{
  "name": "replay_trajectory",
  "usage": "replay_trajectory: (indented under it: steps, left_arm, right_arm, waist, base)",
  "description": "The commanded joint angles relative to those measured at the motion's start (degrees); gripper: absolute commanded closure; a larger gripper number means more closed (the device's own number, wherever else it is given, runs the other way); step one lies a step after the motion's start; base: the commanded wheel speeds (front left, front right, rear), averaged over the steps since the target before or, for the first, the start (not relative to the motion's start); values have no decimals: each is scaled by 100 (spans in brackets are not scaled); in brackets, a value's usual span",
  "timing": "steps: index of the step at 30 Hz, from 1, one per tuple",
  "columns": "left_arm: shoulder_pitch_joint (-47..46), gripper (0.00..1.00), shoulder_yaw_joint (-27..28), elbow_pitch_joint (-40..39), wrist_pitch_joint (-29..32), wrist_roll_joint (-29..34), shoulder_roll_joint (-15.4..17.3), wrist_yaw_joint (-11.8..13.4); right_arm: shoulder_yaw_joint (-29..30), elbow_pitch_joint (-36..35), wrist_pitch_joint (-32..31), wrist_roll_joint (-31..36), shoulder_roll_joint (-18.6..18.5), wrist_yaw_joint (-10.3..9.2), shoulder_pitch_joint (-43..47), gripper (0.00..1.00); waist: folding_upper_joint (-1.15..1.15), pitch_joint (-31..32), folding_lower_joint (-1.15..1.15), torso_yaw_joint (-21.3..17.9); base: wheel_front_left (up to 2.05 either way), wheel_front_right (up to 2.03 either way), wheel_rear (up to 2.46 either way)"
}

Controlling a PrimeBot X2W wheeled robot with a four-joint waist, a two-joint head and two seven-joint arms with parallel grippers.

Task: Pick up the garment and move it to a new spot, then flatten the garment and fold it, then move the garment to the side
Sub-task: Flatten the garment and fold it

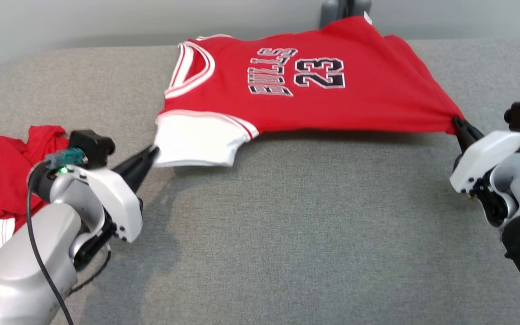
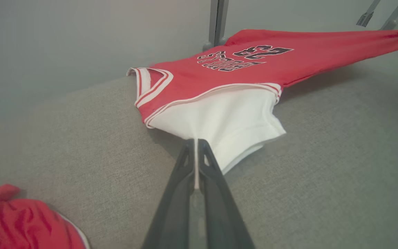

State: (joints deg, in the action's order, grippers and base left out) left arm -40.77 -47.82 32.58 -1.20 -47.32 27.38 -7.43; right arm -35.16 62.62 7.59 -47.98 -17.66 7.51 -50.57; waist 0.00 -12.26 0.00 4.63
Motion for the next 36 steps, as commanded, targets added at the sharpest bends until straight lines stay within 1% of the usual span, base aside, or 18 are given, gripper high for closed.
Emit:
replay_trajectory:
  steps: [1, 10, 12, 15, 19, 23, 30, 35, 36]
  left_arm:
    - [86, 100, -24, -68, 26, -51, 84, -7]
    - [649, 100, -414, -1076, 571, -272, 427, -7]
    - [829, 100, -498, -1401, 726, -408, 484, -8]
    - [1023, 100, -509, -1783, 889, -782, 505, -8]
    - [1245, 100, -510, -2168, 1130, -1175, 634, -8]
    - [1413, 100, -600, -2428, 1342, -1333, 810, -8]
    - [1633, 100, -859, -2974, 1779, -1714, 1165, -8]
    - [1793, 100, -1043, -3316, 2094, -2005, 1427, -8]
    - [1793, 100, -1043, -3316, 2094, -2005, 1427, -8]
  right_arm:
    - [-28, 35, 10, -66, -78, -4, 115, 100]
    - [-530, -40, -97, -177, -410, -4, 465, 100]
    - [-664, -173, -102, -283, -495, -4, 565, 100]
    - [-881, -435, -162, -365, -621, -4, 671, 100]
    - [-1181, -761, -339, -520, -808, -4, 825, 100]
    - [-1304, -1063, -664, -952, -967, -4, 1014, 100]
    - [-1605, -1760, -1348, -1658, -1459, -3, 1354, 100]
    - [-1726, -2282, -1963, -2237, -1859, -4, 1595, 100]
    - [-1726, -2282, -1963, -2237, -1859, -4, 1595, 100]
  waist:
    - [0, 81, 0, 19]
    - [0, 346, 0, 41]
    - [0, 414, 0, 48]
    - [0, 467, 0, 50]
    - [0, 535, 0, 10]
    - [0, 625, 0, -48]
    - [0, 779, 0, -144]
    - [0, 882, 0, -193]
    - [0, 882, 0, -193]
  base:
    - [0, 0, 0]
    - [0, 0, 0]
    - [0, 0, 0]
    - [0, 0, 0]
    - [0, 0, 0]
    - [0, 0, 0]
    - [0, 0, 0]
    - [0, 0, 0]
    - [0, 0, 0]
